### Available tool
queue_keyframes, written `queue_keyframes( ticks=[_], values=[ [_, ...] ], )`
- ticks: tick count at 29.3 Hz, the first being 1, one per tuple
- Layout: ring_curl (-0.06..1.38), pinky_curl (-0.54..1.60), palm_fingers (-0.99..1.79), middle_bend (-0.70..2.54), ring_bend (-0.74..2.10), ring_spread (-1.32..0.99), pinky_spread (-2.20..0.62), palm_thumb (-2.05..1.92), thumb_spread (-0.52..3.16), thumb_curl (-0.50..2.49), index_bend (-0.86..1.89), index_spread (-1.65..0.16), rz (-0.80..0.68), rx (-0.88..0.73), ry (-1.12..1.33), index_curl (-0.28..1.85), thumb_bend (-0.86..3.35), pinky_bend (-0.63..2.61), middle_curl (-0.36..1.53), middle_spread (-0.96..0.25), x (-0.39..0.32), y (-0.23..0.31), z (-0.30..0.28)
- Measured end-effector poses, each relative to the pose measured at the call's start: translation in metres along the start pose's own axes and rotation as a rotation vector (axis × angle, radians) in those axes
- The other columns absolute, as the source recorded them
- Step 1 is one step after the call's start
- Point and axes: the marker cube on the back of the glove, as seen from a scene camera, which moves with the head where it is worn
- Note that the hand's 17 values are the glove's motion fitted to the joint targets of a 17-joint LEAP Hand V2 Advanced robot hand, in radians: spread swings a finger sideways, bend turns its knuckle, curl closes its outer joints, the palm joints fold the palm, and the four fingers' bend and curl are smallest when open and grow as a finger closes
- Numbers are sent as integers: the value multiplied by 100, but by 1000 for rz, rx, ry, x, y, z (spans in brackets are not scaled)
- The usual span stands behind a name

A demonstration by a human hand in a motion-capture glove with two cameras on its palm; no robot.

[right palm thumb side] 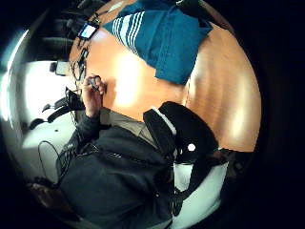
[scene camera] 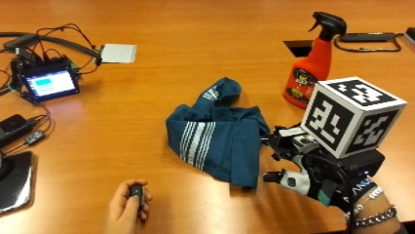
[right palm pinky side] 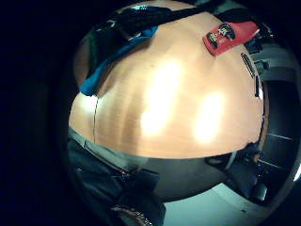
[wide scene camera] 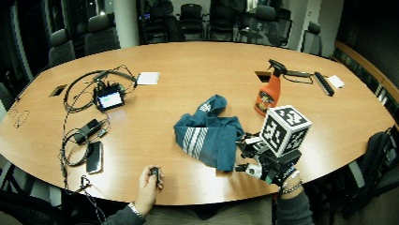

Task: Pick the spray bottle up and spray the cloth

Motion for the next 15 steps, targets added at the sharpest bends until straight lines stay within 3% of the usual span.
queue_keyframes(
  ticks=[6, 15],
  values=[
    [13, 17, 46, 18, 28, -2, 18, 37, 71, 9, 24, -31, 13, 8, -21, 16, 21, 43, 10, -4, 5, -9, 1],
    [17, 23, 46, 17, 28, -2, 23, 42, 99, 13, 21, -38, 59, 16, -33, 24, 19, 42, 16, -5, 18, -36, 2]
  ],
)
